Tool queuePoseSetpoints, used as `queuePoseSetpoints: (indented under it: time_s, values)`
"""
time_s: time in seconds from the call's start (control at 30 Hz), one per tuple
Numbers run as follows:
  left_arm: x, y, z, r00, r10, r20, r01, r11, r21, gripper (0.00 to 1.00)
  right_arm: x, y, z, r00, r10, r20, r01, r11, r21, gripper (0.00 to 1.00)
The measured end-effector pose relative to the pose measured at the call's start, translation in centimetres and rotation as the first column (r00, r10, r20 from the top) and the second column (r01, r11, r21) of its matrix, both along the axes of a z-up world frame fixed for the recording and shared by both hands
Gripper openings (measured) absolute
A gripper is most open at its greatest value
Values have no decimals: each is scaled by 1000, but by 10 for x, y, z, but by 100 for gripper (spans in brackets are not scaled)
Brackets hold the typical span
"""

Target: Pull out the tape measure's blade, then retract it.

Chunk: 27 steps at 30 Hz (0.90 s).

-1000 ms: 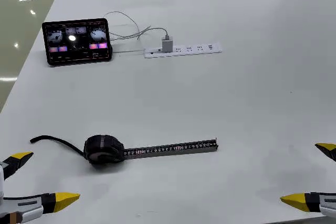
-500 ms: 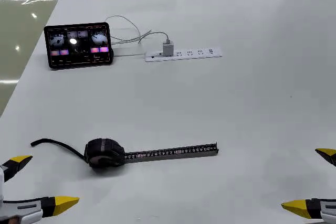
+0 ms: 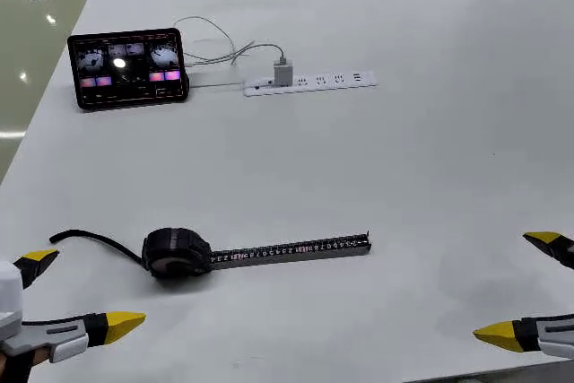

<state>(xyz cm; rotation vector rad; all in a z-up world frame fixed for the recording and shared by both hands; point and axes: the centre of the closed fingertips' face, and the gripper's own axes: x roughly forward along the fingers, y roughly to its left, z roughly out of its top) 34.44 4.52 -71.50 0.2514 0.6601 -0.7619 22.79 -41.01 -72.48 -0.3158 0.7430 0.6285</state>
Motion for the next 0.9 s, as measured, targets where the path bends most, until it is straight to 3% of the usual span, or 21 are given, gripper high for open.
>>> queuePoseSetpoints:
  time_s: [0.03,0.1,0.17,0.23,0.4,0.57,0.67,0.8,0.9]
  values:
    - [0,-4,0,1000,-1,-3,1,1000,-8,99,3,0,0,1000,3,0,-3,1000,-6,99]
    - [-1,-13,-2,999,-1,-38,0,999,-32,99,7,3,2,1000,21,4,-21,1000,-12,99]
    - [1,-22,1,1000,-6,-16,5,999,-42,99,12,5,3,999,32,2,-32,999,-19,99]
    - [2,-27,0,1000,1,-27,-2,999,-41,99,14,7,3,999,48,-10,-48,999,-18,99]
    - [9,-46,0,1000,23,-19,-24,998,-58,99,24,19,1,991,125,-47,-126,992,-31,99]
    - [10,-67,-6,1000,8,-25,-10,998,-59,99,38,32,6,983,176,-43,-178,984,-29,99]
    - [11,-77,-4,1000,5,-14,-6,998,-68,99,45,37,4,978,204,-46,-206,978,-39,99]
    - [18,-79,-7,999,39,-8,-40,998,-56,99,56,44,3,969,242,-49,-245,968,-53,99]
    - [33,-74,-10,991,136,11,-135,989,-55,99,69,51,2,961,271,-52,-274,960,-63,99]
